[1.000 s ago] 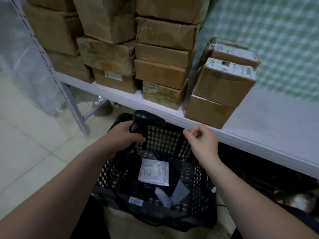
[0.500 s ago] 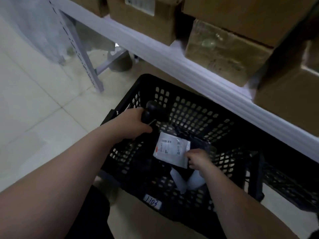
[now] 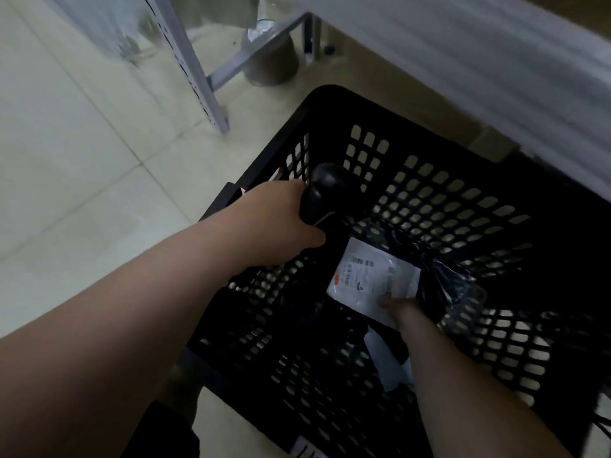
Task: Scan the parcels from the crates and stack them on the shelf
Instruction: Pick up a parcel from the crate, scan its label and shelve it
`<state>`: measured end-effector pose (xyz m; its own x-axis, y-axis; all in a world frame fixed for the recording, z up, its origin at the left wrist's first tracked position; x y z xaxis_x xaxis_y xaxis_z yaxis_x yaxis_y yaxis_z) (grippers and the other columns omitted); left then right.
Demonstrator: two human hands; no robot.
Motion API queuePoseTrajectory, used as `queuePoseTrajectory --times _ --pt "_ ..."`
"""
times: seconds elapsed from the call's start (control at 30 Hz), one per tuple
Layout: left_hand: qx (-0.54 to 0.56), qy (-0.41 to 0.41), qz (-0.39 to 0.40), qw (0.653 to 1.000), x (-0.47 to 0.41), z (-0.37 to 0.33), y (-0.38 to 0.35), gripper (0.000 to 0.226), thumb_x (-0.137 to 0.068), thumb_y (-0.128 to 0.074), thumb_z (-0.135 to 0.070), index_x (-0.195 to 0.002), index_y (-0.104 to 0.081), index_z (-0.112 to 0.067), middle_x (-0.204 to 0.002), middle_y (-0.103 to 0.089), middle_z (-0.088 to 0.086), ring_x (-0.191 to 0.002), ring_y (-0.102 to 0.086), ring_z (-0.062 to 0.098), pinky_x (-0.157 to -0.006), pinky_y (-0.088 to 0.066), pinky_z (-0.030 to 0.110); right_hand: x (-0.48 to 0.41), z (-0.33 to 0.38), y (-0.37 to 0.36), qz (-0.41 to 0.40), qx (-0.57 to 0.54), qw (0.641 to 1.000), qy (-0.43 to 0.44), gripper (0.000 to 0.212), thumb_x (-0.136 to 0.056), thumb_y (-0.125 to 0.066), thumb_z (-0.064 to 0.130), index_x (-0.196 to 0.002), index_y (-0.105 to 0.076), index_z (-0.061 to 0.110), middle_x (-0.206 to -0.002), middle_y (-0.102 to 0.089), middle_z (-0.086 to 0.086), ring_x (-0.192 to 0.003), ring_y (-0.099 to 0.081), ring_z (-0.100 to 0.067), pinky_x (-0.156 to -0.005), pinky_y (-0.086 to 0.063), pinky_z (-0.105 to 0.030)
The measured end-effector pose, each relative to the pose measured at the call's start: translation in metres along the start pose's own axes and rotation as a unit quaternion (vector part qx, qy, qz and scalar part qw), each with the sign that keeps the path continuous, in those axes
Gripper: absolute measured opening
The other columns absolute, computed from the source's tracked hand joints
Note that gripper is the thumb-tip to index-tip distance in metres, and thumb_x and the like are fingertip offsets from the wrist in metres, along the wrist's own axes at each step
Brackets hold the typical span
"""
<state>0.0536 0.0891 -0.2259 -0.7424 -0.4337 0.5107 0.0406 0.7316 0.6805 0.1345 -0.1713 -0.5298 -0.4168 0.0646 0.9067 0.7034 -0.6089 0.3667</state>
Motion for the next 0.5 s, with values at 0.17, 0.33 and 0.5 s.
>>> queuePoseTrajectory --times 0.17,0.33,0.5 --pt "0.000 0.011 -0.001 1.000 0.001 0.004 -0.007 0.023 -0.084 -0.067 -0.032 -0.095 -0.051 -0.020 -0.078 -0.052 -0.006 -0.063 -0.049 0.005 -0.044 -0.036 0.012 -0.001 -0.008 0.004 -0.007 -0.049 0.998 -0.034 0.050 -0.086 -0.069 0.025 -0.124 -0.055 -0.003 -0.118 -0.061 -0.018 -0.109 -0.059 -0.034 -0.076 -0.049 -0.030" --pt "0.019 0.010 -0.001 1.000 0.004 -0.002 -0.005 0.023 -0.083 -0.067 -0.030 -0.098 -0.054 -0.019 -0.082 -0.056 -0.004 -0.070 -0.053 0.006 -0.052 -0.037 0.017 0.017 0.004 0.008 -0.023 -0.175 0.984 0.017 0.047 -0.081 -0.072 0.009 -0.124 -0.057 -0.003 -0.105 -0.064 -0.019 -0.091 -0.062 -0.033 -0.076 -0.053 -0.040" --pt "0.133 0.022 0.016 0.991 0.013 -0.008 0.000 0.023 -0.081 -0.072 -0.021 -0.101 -0.059 -0.020 -0.087 -0.062 0.002 -0.072 -0.059 0.014 -0.057 -0.047 0.018 0.079 0.034 0.018 0.026 -0.268 0.957 0.110 0.042 -0.084 -0.066 -0.001 -0.124 -0.058 0.005 -0.112 -0.065 -0.017 -0.096 -0.062 -0.033 -0.074 -0.053 -0.037"
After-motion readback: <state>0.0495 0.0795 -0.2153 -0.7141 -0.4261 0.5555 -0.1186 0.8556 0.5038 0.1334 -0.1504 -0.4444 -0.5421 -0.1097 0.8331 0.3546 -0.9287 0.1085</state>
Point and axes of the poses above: each hand's wrist, its own x-axis away from the middle knuckle, its own y-axis out of the back of the hand, z = x × y, the point moved 10 cm from there along -x, towards the middle knuckle
